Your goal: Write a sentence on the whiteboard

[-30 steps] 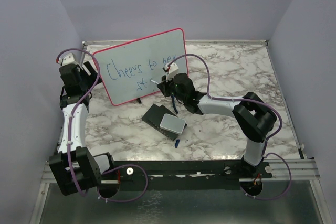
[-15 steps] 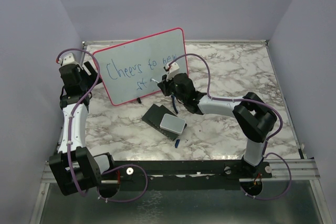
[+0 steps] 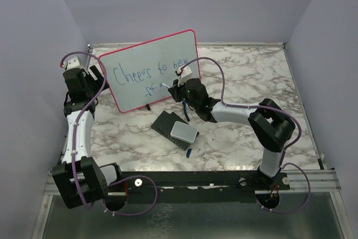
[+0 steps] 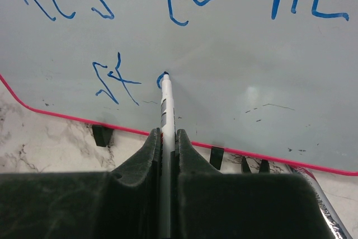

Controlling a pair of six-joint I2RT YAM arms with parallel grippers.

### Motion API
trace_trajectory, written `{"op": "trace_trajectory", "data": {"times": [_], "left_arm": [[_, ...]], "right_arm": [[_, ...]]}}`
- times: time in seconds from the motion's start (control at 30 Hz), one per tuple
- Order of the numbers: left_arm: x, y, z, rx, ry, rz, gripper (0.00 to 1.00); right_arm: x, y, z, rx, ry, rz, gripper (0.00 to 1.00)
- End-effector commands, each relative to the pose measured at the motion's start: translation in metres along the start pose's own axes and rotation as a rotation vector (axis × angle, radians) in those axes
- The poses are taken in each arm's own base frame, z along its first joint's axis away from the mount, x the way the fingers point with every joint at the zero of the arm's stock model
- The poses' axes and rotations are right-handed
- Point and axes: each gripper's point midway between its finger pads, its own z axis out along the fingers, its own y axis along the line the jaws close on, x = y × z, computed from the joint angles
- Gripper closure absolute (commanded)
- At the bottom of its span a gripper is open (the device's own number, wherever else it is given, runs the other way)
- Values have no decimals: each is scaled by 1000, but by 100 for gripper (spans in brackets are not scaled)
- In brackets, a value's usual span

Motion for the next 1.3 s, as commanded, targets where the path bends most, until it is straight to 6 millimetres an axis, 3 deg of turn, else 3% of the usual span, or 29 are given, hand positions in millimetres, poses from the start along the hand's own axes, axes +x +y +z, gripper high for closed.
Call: {"op": "trace_trajectory", "data": {"times": [0.0,0.43,0.73,0.93,1.27], "left_arm": [[-2,-7,-4,32,-14,7,21],[-1,-7,-4,31,-12,6,21],[-2,-7,-4,32,-14,6,21],[-1,-7,-4,32,-12,5,20],[0,-8,-5,35,-11,8,20]], "right_arm": [[-6,-15,-6,63,-31,19,99],[11,-18,-10,68,5,24,99],[-5,-10,-17,23,-28,4,99],[-22,-2,-34,-32,-74,3,99],[-33,-2,-55,-66,-81,-19,99]]}}
